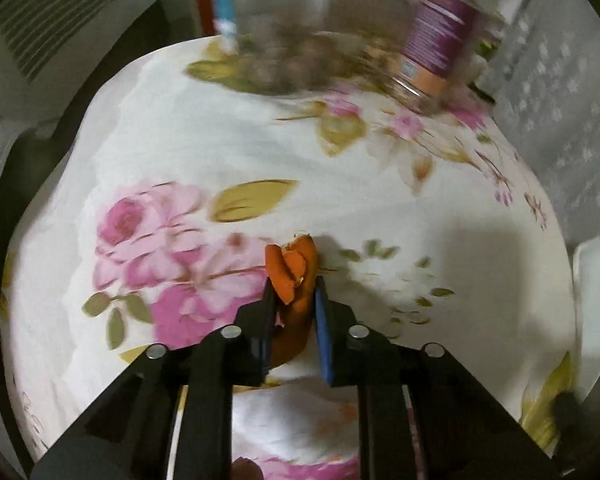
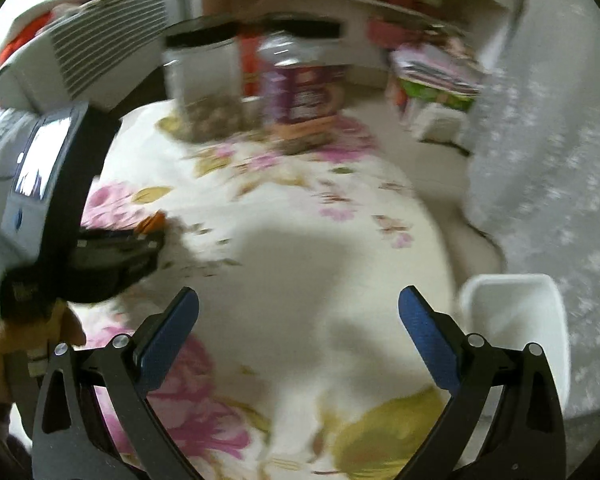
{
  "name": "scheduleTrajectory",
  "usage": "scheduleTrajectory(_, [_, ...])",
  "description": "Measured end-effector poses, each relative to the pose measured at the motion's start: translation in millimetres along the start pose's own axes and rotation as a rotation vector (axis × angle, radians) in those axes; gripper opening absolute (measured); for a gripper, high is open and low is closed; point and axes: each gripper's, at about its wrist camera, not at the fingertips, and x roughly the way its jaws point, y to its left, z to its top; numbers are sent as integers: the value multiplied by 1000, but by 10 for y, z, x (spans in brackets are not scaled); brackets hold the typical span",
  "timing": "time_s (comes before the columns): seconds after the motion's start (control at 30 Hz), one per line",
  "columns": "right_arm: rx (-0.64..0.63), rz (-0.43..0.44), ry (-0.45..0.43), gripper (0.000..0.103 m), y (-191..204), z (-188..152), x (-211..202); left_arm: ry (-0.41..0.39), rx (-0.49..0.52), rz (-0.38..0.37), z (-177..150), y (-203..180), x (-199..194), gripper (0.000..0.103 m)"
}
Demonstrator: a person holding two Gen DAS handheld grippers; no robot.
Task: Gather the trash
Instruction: 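Close the right tool on the white crumpled wrapper while the left tool holds the peel, then carry peel and wrapper over the white bin and open both tools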
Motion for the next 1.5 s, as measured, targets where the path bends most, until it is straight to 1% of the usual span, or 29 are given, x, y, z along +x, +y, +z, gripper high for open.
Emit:
scheduleTrajectory(0.03, [-9, 24, 7, 96, 55, 8, 20, -8, -19, 14, 2, 77, -24, 17])
scheduleTrajectory(0.07, [-21, 64, 19, 96, 140, 16, 58, -19, -59, 24, 1, 222, -82, 17])
scheduleTrajectory(0.1, [-36, 103, 33, 96, 229, 22, 95, -26, -91, 22, -5, 331, -130, 17])
scheduleTrajectory(0.13, [-46, 122, 40, 96, 281, 24, 114, -34, -122, 21, -14, 443, -189, 16])
scheduleTrajectory(0.17, [-72, 156, 51, 96, 395, 26, 155, -51, -156, 27, -40, 589, -290, 16])
scheduleTrajectory(0.2, [-102, 179, 57, 96, 501, 23, 187, -64, -170, 33, -64, 665, -363, 16])
scheduleTrajectory(0.3, [-193, 205, 60, 96, 780, -17, 268, -108, -192, 50, -162, 871, -602, 16])
scheduleTrajectory(0.4, [-243, 219, 80, 96, 989, -88, 371, -139, -204, 63, -286, 1045, -796, 16])
scheduleTrajectory(0.47, [-262, 229, 89, 90, 1074, -127, 423, -151, -213, 76, -372, 1109, -879, 16])
scheduleTrajectory(0.5, [-280, 233, 93, 79, 1142, -148, 449, -155, -218, 80, -423, 1151, -913, 16])
scheduleTrajectory(0.53, [-295, 234, 99, 63, 1185, -162, 472, -158, -220, 85, -455, 1197, -933, 16])
scheduleTrajectory(0.57, [-313, 233, 110, 55, 1235, -181, 495, -159, -220, 89, -462, 1245, -948, 16])
scheduleTrajectory(0.6, [-326, 220, 116, 49, 1267, -197, 513, -162, -218, 93, -505, 1282, -971, 17])
scheduleTrajectory(0.63, [-339, 201, 101, 47, 1298, -220, 499, -165, -217, 98, -537, 1301, -989, 17])
scheduleTrajectory(0.73, [-311, 232, 82, 46, 1280, -208, 432, -182, -220, 121, -615, 1356, -1030, 16])
scheduleTrajectory(0.83, [-267, 246, 28, 46, 1220, -125, 273, -206, -240, 135, -645, 1426, -1116, 17])
scheduleTrajectory(0.97, [-207, 254, -57, 46, 1134, 13, 11, -278, -254, 150, -622, 1391, -1323, 17])
scheduleTrajectory(1.1, [-130, 244, -136, 46, 978, 144, -207, -368, -222, 181, -620, 1193, -1541, 17])
scheduleTrajectory(1.33, [-42, 167, -246, 46, 707, 220, -488, -507, -180, 214, -675, 776, -1880, 17])
scheduleTrajectory(1.43, [-13, 138, -279, 46, 592, 215, -580, -542, -165, 217, -681, 634, -1971, 17])
scheduleTrajectory(1.5, [3, 120, -301, 46, 502, 208, -647, -549, -159, 214, -688, 559, -1995, 17])
